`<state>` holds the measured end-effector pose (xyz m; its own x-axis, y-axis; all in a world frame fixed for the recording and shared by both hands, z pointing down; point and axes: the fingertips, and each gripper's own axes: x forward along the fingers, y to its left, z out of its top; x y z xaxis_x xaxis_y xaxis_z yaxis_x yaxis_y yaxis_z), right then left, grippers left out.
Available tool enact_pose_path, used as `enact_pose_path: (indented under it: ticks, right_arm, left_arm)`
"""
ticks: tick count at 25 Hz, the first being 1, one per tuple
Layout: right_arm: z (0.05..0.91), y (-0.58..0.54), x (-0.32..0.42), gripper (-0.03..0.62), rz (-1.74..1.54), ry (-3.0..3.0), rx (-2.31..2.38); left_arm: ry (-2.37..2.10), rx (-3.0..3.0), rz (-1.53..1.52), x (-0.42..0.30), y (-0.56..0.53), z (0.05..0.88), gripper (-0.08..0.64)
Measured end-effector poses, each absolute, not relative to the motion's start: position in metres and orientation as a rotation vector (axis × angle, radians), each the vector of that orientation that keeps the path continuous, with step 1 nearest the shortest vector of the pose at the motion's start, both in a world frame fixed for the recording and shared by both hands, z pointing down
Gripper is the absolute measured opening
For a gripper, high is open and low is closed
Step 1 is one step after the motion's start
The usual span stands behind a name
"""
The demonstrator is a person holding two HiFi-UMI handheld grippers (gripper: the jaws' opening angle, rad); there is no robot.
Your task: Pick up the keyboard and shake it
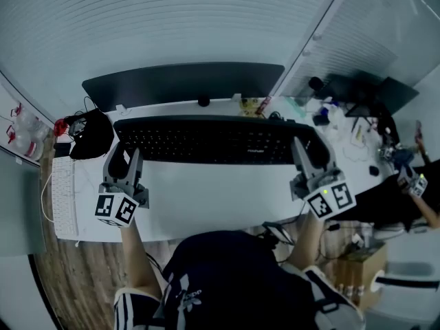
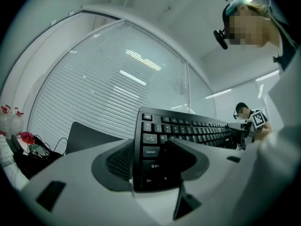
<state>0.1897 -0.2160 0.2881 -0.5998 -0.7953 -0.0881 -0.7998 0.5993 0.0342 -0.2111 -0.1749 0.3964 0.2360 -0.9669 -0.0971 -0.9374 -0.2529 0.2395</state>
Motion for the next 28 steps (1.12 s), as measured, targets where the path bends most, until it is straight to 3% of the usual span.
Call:
enact_pose_path:
  ticks: [9, 28]
  right_arm:
    - [0.31, -0.207, 0.197, 0.179, 0.018, 2.69, -1.397]
    - [0.349, -0.214, 0.204, 0.181, -0.111, 2.557, -1.311]
  left_arm:
    - [-1.886, 2.422, -0.277, -0.213, -0.167, 0.379, 0.219]
    - [-2.076, 2.752, 0.019, -0.201, -0.18, 0.261, 0.219]
